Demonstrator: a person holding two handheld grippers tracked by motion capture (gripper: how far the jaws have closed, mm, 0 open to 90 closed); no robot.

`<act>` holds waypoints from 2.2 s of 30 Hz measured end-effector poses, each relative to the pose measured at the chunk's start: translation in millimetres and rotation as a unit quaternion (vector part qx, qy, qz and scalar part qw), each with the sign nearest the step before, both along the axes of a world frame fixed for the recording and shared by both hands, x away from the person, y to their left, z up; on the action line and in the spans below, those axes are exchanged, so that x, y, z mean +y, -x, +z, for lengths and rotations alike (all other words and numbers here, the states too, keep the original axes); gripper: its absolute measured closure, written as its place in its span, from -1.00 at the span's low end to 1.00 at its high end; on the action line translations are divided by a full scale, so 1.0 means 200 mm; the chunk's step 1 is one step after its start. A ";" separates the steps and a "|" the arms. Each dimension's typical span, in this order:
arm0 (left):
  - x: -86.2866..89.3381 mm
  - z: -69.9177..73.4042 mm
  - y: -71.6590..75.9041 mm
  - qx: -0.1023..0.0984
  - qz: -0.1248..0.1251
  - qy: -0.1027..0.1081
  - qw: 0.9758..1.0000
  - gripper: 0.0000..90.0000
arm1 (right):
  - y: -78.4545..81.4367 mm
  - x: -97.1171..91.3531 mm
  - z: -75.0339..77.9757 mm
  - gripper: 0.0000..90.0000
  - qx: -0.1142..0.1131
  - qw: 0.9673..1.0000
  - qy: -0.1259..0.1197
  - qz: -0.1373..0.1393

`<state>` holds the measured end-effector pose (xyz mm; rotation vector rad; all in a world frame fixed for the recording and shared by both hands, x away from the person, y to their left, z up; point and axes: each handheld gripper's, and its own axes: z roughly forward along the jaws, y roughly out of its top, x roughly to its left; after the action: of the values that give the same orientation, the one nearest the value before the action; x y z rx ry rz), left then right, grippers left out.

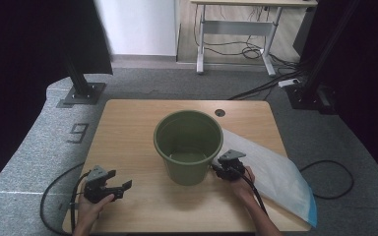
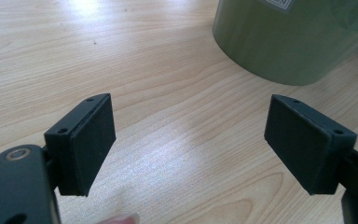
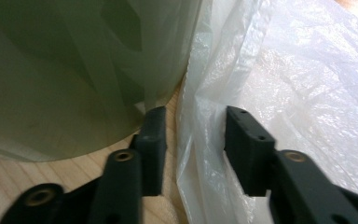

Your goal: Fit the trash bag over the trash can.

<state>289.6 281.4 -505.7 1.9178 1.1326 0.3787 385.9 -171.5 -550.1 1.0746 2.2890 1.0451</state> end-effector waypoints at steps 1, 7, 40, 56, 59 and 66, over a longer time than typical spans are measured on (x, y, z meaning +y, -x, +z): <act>0.00 0.00 0.00 0.000 0.000 0.000 1.000 -0.64 | -0.01 0.00 -0.01 0.46 -0.002 1.000 -0.007 0.001; 0.01 -0.01 0.00 0.001 0.004 -0.002 1.000 -0.64 | -0.03 -0.04 -0.01 0.95 -0.001 1.000 -0.011 -0.007; 0.01 -0.01 0.00 -0.001 0.008 0.003 1.000 -0.63 | 0.09 -0.41 0.62 0.97 -0.151 0.959 -0.221 -0.094; 0.00 -0.02 0.00 0.001 0.007 0.004 1.000 -0.63 | 0.21 -0.37 0.92 0.97 -0.216 0.945 -0.240 -0.056; 0.00 -0.02 0.00 0.002 0.005 0.002 1.000 -0.63 | 0.23 -0.35 0.94 0.97 -0.224 0.943 -0.241 -0.048; 0.00 -0.02 0.00 0.000 0.007 0.004 1.000 -0.63 | 0.31 -0.28 1.06 0.97 -0.259 0.939 -0.226 -0.021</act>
<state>289.9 281.9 -509.1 1.9038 1.1466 0.3798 324.0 -226.6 -337.8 0.8582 1.6395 1.6589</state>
